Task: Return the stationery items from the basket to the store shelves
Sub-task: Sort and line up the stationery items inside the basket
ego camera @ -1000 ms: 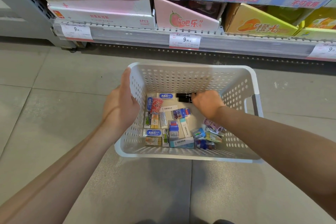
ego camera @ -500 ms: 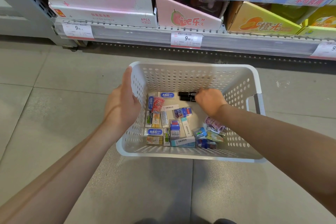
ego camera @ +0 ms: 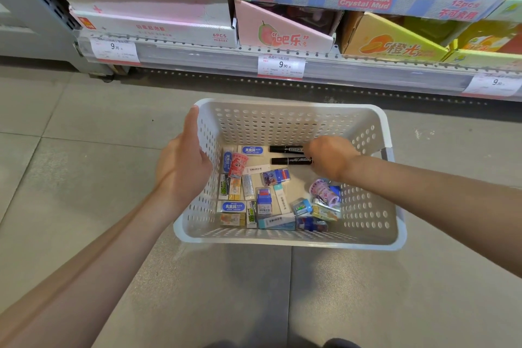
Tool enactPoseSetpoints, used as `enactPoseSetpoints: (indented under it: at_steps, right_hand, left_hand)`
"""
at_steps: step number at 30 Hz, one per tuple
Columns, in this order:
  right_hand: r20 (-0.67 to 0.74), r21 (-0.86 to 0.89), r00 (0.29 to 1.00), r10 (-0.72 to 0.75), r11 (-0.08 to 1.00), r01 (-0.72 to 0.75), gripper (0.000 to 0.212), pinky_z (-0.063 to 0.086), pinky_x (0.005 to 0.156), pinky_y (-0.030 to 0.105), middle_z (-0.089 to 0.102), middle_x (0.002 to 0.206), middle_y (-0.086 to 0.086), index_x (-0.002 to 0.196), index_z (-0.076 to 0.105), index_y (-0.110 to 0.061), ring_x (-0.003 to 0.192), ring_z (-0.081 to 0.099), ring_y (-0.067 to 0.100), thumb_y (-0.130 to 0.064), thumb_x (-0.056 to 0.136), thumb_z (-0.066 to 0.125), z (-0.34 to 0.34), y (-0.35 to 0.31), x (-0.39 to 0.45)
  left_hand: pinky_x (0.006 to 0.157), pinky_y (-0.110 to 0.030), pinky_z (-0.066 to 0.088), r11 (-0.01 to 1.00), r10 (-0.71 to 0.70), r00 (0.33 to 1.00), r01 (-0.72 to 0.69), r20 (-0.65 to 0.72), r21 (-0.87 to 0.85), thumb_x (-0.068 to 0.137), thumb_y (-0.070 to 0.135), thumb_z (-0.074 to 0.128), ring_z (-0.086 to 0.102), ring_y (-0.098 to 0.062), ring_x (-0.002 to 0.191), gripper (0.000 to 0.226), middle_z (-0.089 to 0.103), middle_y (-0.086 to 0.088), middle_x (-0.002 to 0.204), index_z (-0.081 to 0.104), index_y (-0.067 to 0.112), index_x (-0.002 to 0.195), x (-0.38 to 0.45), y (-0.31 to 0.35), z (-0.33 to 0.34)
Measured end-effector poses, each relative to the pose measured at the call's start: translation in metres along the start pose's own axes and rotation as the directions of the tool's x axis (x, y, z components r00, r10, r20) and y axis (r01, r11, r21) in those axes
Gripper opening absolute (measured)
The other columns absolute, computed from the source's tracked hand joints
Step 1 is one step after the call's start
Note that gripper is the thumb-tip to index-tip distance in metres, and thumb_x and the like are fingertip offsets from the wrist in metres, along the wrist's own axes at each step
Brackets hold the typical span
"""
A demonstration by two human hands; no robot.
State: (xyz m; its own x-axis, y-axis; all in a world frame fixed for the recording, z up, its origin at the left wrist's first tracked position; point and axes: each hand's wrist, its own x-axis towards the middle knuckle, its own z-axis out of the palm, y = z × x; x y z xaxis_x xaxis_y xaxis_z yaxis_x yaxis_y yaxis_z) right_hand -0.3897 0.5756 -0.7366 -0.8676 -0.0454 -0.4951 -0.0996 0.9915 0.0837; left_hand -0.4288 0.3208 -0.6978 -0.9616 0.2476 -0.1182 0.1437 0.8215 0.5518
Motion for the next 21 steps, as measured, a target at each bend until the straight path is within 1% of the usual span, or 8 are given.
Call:
enactPoseSetpoints:
  at_steps: [3, 5, 8, 11, 14, 16, 19, 21]
  right_hand:
    - [0.205, 0.005, 0.978, 0.042, 0.999, -0.044, 0.032, 0.045, 0.063, 0.028, 0.064, 0.105, 0.003, 0.109, 0.058, -0.010, 0.090, 0.062, 0.022, -0.036, 0.090, 0.057, 0.000, -0.012, -0.013]
    - [0.255, -0.037, 0.964, 0.072, 0.997, -0.065, 0.040, 0.043, 0.064, 0.028, 0.062, 0.109, 0.001, 0.113, 0.056, -0.010, 0.094, 0.061, 0.021, -0.042, 0.088, 0.058, 0.007, -0.018, -0.014]
    - [0.221, -0.112, 0.969, 0.113, 0.990, -0.090, 0.038, 0.040, 0.065, 0.027, 0.061, 0.113, 0.000, 0.120, 0.052, -0.011, 0.100, 0.061, 0.019, -0.032, 0.090, 0.058, 0.015, -0.026, -0.008]
    - [0.255, -0.168, 0.958, 0.130, 0.982, -0.088, 0.037, 0.039, 0.066, 0.026, 0.061, 0.113, 0.000, 0.124, 0.050, -0.010, 0.099, 0.060, 0.017, -0.022, 0.090, 0.059, 0.016, -0.032, -0.006]
    - [0.280, -0.120, 0.954, 0.111, 0.990, -0.080, 0.041, 0.041, 0.069, 0.026, 0.060, 0.110, 0.001, 0.123, 0.050, -0.009, 0.097, 0.059, 0.018, -0.027, 0.089, 0.061, 0.009, -0.037, -0.007]
    - [0.263, 0.005, 0.962, 0.075, 0.997, -0.080, 0.038, 0.044, 0.069, 0.026, 0.056, 0.095, 0.000, 0.114, 0.053, -0.009, 0.087, 0.055, 0.019, -0.031, 0.085, 0.064, -0.001, -0.040, -0.005]
    - [0.157, 0.199, 0.988, -0.008, 0.980, -0.024, 0.029, 0.048, 0.066, 0.028, 0.049, 0.073, -0.002, 0.077, 0.051, -0.011, 0.077, 0.053, 0.018, -0.036, 0.084, 0.061, -0.015, -0.050, 0.002]
    - [0.047, 0.285, 0.995, -0.093, 0.956, 0.075, 0.032, 0.048, 0.066, 0.028, 0.052, 0.074, 0.001, 0.072, 0.048, -0.013, 0.077, 0.055, 0.020, -0.039, 0.087, 0.057, -0.020, -0.060, 0.012]
  left_hand:
    - [0.046, -0.027, 0.031, 1.000, 0.007, 1.000, -0.007, -0.002, 0.006, 0.087, 0.001, 0.045, 0.049, -0.020, 0.057, 0.071, 0.052, -0.006, 0.077, 0.012, 0.022, 0.147, 0.000, -0.001, 0.000]
    - [0.049, -0.028, 0.034, 1.000, 0.012, 1.000, -0.012, 0.002, 0.007, 0.087, 0.002, 0.045, 0.052, -0.024, 0.061, 0.072, 0.055, -0.009, 0.080, 0.011, 0.022, 0.147, 0.000, -0.002, 0.000]
    - [0.052, -0.030, 0.036, 1.000, 0.009, 1.000, -0.009, 0.008, 0.001, 0.087, 0.001, 0.045, 0.052, -0.025, 0.065, 0.072, 0.054, -0.010, 0.082, 0.010, 0.022, 0.147, 0.000, -0.002, 0.000]
    - [0.051, -0.029, 0.032, 1.000, 0.008, 1.000, -0.008, 0.011, -0.012, 0.087, 0.000, 0.043, 0.048, -0.024, 0.063, 0.072, 0.052, -0.009, 0.080, 0.011, 0.021, 0.148, 0.000, -0.001, -0.001]
    - [0.044, -0.027, 0.027, 1.000, 0.007, 1.000, -0.007, 0.014, -0.019, 0.087, -0.001, 0.043, 0.047, -0.023, 0.063, 0.071, 0.051, -0.009, 0.081, 0.012, 0.021, 0.147, -0.001, 0.002, -0.002]
    - [0.043, -0.027, 0.027, 1.000, 0.006, 1.000, -0.005, 0.018, -0.030, 0.088, -0.001, 0.044, 0.048, -0.023, 0.064, 0.071, 0.051, -0.008, 0.084, 0.012, 0.021, 0.147, -0.002, 0.004, -0.003]
    - [0.044, -0.026, 0.030, 1.000, 0.007, 1.000, -0.006, 0.019, -0.030, 0.088, -0.001, 0.045, 0.050, -0.021, 0.066, 0.072, 0.051, -0.006, 0.087, 0.011, 0.021, 0.148, -0.003, 0.005, -0.003]
    - [0.045, -0.026, 0.031, 1.000, 0.001, 1.000, 0.000, 0.021, -0.029, 0.089, 0.000, 0.045, 0.051, -0.021, 0.068, 0.072, 0.051, -0.006, 0.091, 0.010, 0.021, 0.148, -0.003, 0.005, -0.003]
